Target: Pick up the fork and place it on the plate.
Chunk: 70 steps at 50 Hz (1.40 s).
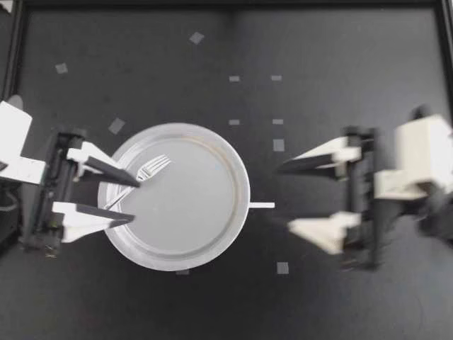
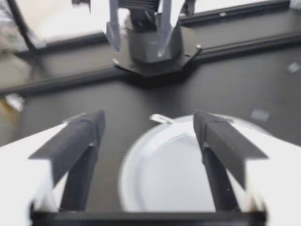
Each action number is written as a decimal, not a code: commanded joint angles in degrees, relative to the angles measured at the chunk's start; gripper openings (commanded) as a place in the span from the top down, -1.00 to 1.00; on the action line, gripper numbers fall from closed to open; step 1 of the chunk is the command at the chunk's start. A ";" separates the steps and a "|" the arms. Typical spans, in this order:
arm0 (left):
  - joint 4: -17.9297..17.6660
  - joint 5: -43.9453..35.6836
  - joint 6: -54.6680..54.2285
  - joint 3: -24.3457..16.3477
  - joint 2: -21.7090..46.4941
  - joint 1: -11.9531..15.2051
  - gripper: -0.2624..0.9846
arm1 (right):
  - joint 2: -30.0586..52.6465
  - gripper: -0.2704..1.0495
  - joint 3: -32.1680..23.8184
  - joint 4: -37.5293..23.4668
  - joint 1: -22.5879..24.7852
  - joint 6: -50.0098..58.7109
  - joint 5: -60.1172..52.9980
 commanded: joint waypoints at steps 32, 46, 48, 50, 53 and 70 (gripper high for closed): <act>-0.79 -13.71 4.48 -5.36 21.18 4.04 -0.40 | -1.76 -0.49 5.98 -1.85 0.09 3.96 3.16; -1.76 -13.71 2.90 -8.70 22.06 4.04 -0.40 | -2.37 -0.49 6.68 -1.93 0.09 3.69 5.62; -1.76 -13.89 3.08 -8.70 22.59 4.04 -0.40 | -2.55 -0.49 7.12 -1.93 0.00 3.69 6.42; -1.76 -14.06 2.99 -8.70 23.03 4.04 -0.40 | -2.72 -0.49 7.65 -1.93 0.09 3.69 7.47; -1.76 -14.15 2.99 -8.96 24.08 4.04 -0.40 | -2.90 -0.49 8.61 -1.93 0.09 3.96 9.14; -1.76 -14.15 3.69 -9.84 26.28 6.06 -0.40 | -0.79 -0.49 8.88 -1.93 0.09 3.96 8.79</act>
